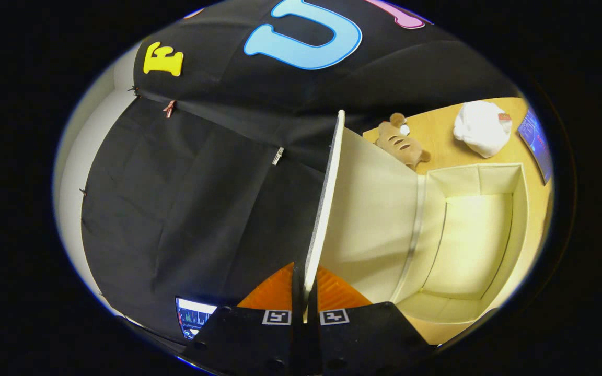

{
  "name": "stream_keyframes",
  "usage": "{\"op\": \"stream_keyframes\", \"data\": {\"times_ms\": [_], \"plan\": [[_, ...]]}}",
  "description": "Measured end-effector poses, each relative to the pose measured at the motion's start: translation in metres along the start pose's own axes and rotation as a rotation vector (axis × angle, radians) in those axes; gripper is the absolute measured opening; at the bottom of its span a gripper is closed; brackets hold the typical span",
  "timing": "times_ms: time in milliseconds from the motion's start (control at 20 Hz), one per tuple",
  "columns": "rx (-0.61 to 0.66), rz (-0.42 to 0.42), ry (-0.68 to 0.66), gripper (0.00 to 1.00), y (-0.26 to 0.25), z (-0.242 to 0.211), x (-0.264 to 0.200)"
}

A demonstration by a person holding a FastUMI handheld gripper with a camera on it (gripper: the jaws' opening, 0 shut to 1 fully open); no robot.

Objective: Open the storage box then place both shoes into the box .Put the left shoe in first, then the right shoe, with the right side of both shoes facing outward in a uniform manner.

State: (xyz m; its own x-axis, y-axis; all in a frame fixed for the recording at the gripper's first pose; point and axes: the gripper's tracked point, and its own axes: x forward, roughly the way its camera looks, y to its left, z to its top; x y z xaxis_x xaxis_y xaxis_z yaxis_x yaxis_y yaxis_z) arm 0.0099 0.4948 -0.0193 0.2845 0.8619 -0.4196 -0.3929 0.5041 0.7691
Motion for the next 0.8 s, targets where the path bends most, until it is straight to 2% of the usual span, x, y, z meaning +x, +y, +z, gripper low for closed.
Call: {"op": "stream_keyframes", "data": {"times_ms": [300,500,800], "plan": [[0.092,-0.04,-0.003,0.05,-0.004,-0.011,0.048],[0.179,-0.036,-0.018,0.05,-0.007,-0.014,0.075],[0.223,-0.04,-0.014,0.07,-0.018,-0.026,0.107]]}}
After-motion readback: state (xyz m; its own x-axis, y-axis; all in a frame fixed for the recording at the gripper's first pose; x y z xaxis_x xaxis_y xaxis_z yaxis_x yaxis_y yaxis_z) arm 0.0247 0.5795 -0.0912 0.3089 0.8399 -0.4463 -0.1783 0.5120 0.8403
